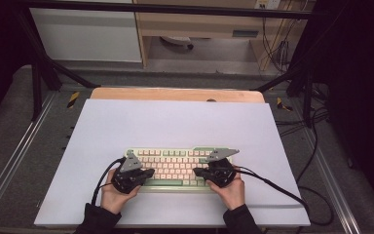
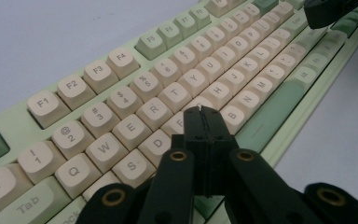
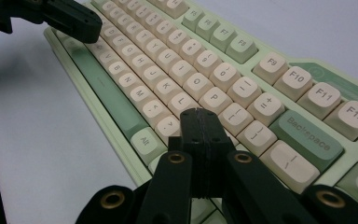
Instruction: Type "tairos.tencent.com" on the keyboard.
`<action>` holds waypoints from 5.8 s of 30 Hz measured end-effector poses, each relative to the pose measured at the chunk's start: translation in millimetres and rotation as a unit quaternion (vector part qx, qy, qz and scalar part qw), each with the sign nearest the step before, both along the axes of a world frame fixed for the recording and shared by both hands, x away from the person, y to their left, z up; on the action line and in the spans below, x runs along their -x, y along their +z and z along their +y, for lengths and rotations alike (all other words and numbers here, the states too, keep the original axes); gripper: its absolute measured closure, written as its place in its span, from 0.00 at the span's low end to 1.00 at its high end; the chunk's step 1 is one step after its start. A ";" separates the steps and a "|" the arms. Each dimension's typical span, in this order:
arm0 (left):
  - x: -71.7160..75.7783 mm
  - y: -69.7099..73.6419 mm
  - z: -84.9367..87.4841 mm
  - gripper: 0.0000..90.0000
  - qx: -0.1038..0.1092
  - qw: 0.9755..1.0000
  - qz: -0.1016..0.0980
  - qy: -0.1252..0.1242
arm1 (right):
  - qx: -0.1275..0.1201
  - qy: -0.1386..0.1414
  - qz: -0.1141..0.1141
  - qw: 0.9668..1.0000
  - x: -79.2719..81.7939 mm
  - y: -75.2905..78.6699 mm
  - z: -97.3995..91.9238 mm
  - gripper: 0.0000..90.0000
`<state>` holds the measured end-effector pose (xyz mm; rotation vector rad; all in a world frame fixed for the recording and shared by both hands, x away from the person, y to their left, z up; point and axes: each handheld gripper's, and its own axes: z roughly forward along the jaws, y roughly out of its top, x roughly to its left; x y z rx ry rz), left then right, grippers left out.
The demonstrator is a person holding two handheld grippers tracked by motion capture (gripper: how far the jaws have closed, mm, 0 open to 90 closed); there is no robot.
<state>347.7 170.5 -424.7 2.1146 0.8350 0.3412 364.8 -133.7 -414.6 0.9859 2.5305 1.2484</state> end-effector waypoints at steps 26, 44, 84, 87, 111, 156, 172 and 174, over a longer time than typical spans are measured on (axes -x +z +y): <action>0.4 -6.3 2.4 1.00 -0.008 1.000 0.008 -0.001 | -0.002 0.000 -0.001 1.000 0.7 1.4 -1.4 1.00; 6.8 4.9 27.4 1.00 0.007 1.000 0.000 0.010 | -0.012 -0.005 -0.004 1.000 -0.8 4.3 -1.2 1.00; 11.4 3.1 54.3 1.00 0.013 1.000 -0.002 0.025 | 0.009 -0.023 0.002 1.000 -28.4 -9.3 50.3 1.00; 11.2 2.8 54.1 1.00 0.012 1.000 -0.002 0.024 | 0.012 -0.024 0.004 1.000 -29.2 -10.7 50.6 1.00; 11.1 2.5 54.3 1.00 0.012 1.000 -0.001 0.025 | 0.005 -0.009 -0.008 1.000 -17.2 3.8 45.6 1.00; 11.4 2.3 53.2 1.00 0.012 1.000 -0.002 0.023 | 0.017 0.026 0.007 1.000 -2.6 -14.7 65.8 1.00; 11.2 9.9 59.1 0.95 0.023 1.000 -0.002 0.020 | -0.001 -0.006 -0.012 1.000 -2.0 9.0 21.1 0.91; 10.6 9.9 61.2 0.90 0.024 1.000 0.001 0.013 | -0.005 -0.012 -0.008 1.000 -1.9 10.4 11.3 0.87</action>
